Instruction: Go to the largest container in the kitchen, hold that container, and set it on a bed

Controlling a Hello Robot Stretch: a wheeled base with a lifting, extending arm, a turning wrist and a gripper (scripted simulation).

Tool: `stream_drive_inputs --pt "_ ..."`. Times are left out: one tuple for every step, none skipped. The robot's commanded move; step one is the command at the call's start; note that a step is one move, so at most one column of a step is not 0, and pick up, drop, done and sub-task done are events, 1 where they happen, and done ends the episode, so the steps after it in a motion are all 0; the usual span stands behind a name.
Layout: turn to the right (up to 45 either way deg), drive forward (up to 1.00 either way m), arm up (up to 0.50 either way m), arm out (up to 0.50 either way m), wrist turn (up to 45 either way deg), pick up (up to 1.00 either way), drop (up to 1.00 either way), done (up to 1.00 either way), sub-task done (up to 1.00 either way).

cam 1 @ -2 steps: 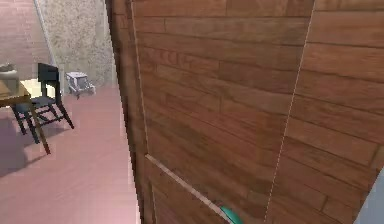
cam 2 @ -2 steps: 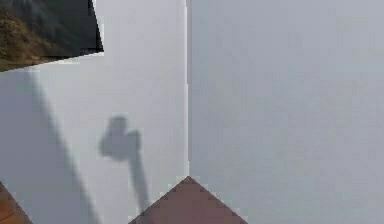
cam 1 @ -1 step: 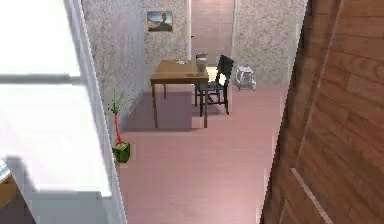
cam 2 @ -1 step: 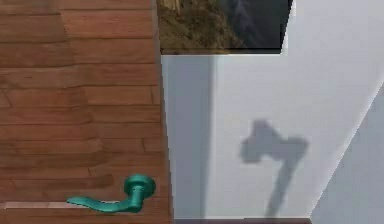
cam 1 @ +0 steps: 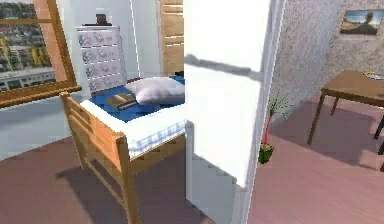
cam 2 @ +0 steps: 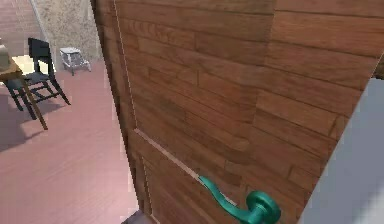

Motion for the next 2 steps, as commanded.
stream_drive_inputs --pt "0.0 0.20 0.00 0.00 0.0 0.00 0.00 0.00 0.00" --pt "45.0 0.00 0.00 0.00 0.0 0.00 0.00 0.00 0.00"
